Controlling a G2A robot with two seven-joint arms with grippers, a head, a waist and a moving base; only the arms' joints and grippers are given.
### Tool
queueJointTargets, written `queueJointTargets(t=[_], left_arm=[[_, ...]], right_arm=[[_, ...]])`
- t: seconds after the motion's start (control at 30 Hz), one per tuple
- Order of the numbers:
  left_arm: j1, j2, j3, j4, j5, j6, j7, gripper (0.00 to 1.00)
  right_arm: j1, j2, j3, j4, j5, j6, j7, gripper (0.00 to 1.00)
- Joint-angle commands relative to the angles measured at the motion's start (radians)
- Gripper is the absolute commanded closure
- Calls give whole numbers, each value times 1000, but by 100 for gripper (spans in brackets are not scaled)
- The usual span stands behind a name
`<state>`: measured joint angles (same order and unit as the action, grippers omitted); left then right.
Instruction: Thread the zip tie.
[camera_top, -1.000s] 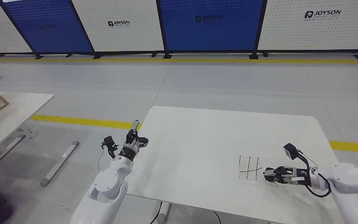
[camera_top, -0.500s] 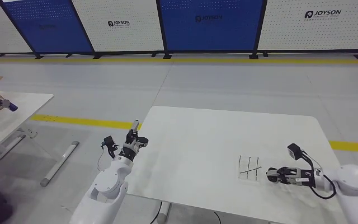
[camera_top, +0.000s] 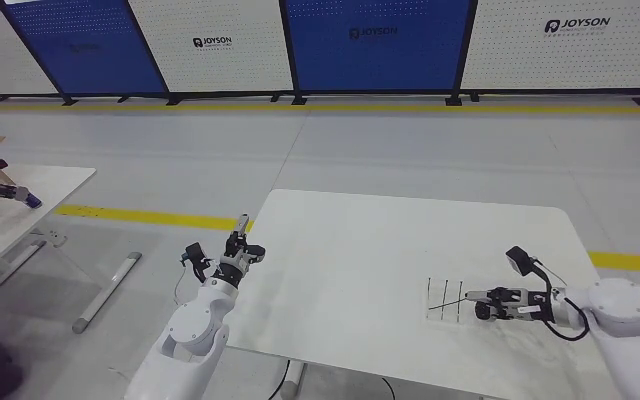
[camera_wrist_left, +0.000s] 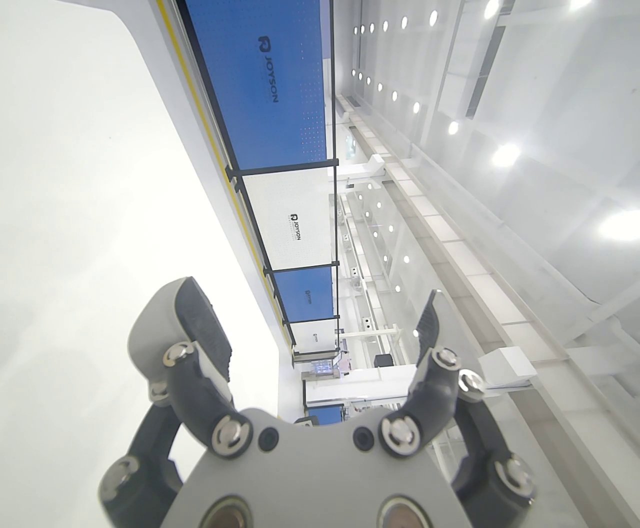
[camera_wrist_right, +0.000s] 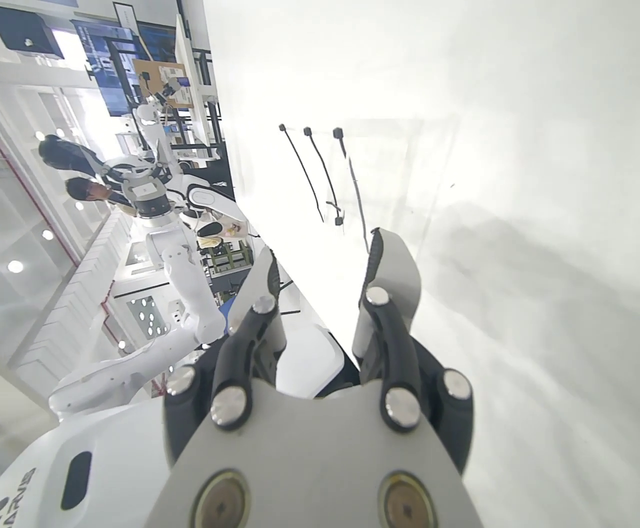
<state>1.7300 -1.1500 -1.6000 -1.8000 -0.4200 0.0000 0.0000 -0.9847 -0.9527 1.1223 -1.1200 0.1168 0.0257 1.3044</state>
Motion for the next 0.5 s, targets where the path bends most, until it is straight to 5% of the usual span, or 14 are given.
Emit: queueJointTargets(t=[0.0, 0.47], left_arm=[[0, 0, 0, 0, 0, 0, 0, 0], [0, 0, 0, 0, 0, 0, 0, 0]], right_arm=[[13, -3, -15, 6, -15, 13, -5, 66], [70, -20, -80, 23, -61, 68, -20, 75]])
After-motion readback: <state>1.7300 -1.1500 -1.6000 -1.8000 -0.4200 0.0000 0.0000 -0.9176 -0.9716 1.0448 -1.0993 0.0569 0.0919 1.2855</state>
